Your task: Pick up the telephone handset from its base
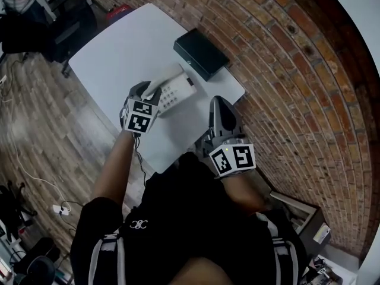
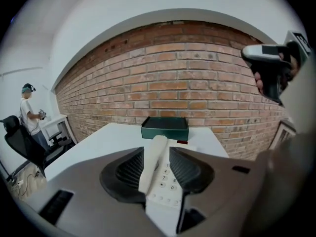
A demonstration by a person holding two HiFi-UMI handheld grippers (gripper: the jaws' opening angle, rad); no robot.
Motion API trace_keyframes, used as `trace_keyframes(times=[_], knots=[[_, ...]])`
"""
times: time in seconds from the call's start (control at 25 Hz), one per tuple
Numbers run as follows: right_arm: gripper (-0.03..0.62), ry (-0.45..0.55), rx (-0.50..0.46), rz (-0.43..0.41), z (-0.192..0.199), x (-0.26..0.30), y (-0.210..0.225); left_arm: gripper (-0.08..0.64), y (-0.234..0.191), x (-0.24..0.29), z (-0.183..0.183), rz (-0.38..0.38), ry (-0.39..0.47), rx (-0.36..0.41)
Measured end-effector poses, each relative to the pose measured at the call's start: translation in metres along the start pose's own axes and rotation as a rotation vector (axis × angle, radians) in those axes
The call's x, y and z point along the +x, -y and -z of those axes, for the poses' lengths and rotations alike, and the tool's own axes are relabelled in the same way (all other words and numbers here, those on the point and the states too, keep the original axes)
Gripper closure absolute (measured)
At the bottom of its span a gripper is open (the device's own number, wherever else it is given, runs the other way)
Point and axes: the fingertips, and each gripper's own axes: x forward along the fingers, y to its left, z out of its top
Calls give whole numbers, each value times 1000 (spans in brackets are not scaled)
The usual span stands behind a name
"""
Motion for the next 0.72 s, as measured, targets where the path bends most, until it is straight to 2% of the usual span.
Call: trace_keyframes(times=[0.2, 0.36, 0.6, 0.72], knots=[[594, -13, -7, 40, -2, 2, 25, 328, 2, 46, 18, 85, -123, 86], [594, -28, -10, 65, 0, 3, 43, 321, -5, 72, 31, 130, -204, 135], [594, -57, -7, 87, 7, 7, 61, 322, -15, 102, 40, 196, -300, 168], [594, -81, -18, 83, 11, 10, 64, 322, -11, 108, 46, 233, -384, 232]])
